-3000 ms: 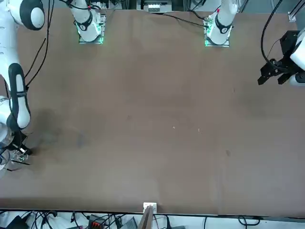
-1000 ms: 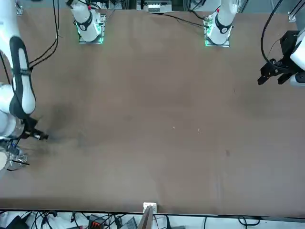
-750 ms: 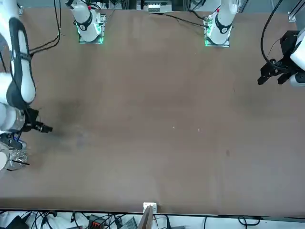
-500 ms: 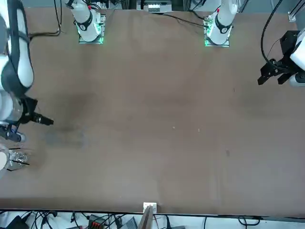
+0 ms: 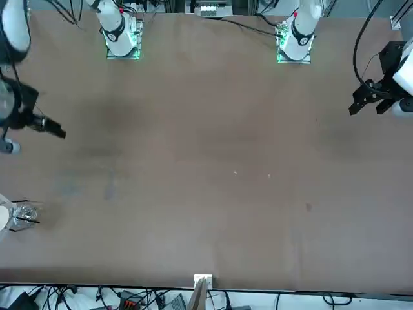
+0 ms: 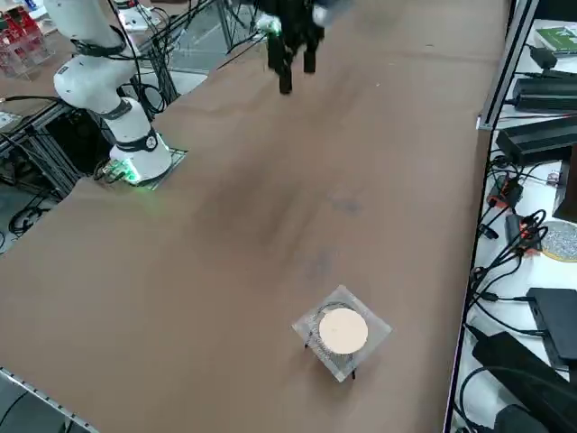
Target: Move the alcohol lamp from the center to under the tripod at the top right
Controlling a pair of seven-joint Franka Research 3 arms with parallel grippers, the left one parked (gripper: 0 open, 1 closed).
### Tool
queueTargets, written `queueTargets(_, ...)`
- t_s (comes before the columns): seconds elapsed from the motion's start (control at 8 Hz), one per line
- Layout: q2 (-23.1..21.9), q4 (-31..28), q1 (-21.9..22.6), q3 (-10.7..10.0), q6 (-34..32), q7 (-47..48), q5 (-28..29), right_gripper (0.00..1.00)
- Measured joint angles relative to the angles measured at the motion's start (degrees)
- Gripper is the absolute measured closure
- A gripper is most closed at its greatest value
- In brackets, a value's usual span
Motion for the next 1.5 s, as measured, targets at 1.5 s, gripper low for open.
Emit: queueTargets(1.5, -9.23, -5.49, 2.05, -1.47, -2.88, -0.07, -0.30, 0.00)
